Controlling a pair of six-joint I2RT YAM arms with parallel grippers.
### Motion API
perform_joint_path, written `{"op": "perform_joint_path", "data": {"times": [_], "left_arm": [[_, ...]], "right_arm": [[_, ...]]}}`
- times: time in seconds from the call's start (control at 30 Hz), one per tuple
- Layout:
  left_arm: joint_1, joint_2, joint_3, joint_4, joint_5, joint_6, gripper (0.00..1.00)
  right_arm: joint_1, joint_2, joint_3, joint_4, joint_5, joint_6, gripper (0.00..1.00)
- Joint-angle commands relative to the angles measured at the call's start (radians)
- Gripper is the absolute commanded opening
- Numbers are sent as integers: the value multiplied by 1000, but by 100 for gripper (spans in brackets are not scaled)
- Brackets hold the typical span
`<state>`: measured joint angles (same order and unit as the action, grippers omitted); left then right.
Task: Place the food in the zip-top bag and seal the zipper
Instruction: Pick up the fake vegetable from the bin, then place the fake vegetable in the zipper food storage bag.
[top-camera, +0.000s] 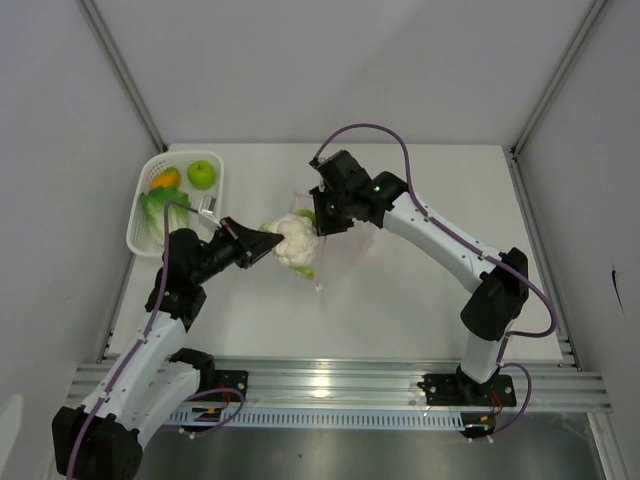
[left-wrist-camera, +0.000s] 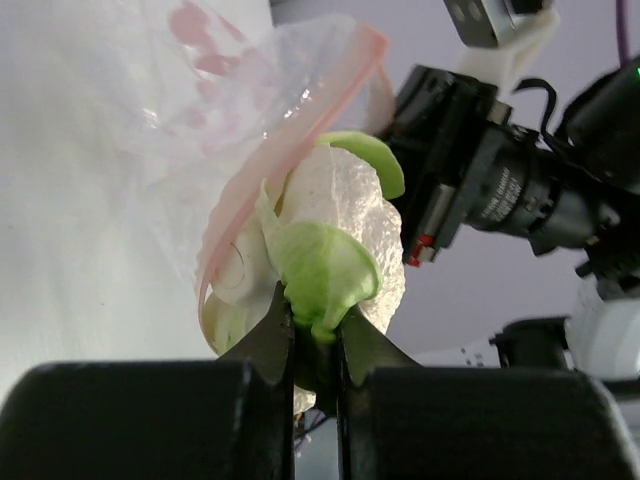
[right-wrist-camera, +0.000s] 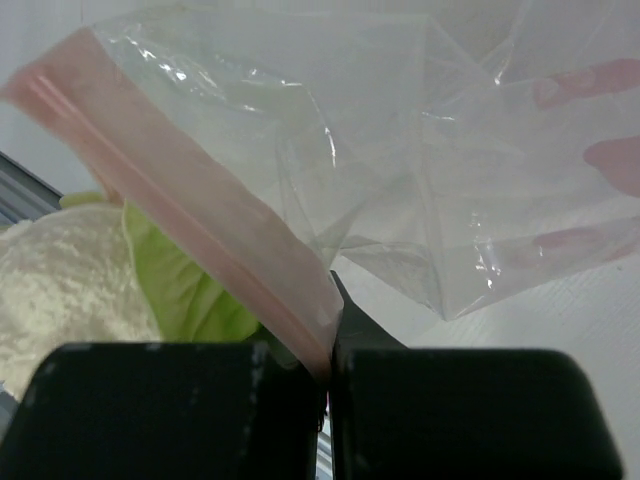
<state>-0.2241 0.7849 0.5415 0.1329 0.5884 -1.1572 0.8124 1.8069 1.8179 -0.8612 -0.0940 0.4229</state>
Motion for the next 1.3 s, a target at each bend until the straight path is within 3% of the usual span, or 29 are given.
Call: {"op": "perform_joint_path", "data": {"times": [0.0,0.13,0.4,0.57,0.97,1.13,1.27], "left_arm": [[-41,-15,25,-108,-183,50,1],[-92,-7,38,-64,-272,46,1],[-273,36,172,-194,-530,180,1],[-371,54,180,-225,-657,243,1],[-382,125,210,-263,-762,338,1],[-391,232,304,-372,-815,419,1],[-415,270,288,-363,-844,467,1]], "right_arm": [[25,-50,12,80,-71,65,0],[24,-49,17,123,-160,118,0],[-19,-58,23,221,-335,272,0],[-58,-69,26,301,-414,372,0],[-68,-126,-37,464,-593,533,0],[-65,-147,-37,404,-593,475,0],[-82,-170,-54,379,-581,448,0]]}}
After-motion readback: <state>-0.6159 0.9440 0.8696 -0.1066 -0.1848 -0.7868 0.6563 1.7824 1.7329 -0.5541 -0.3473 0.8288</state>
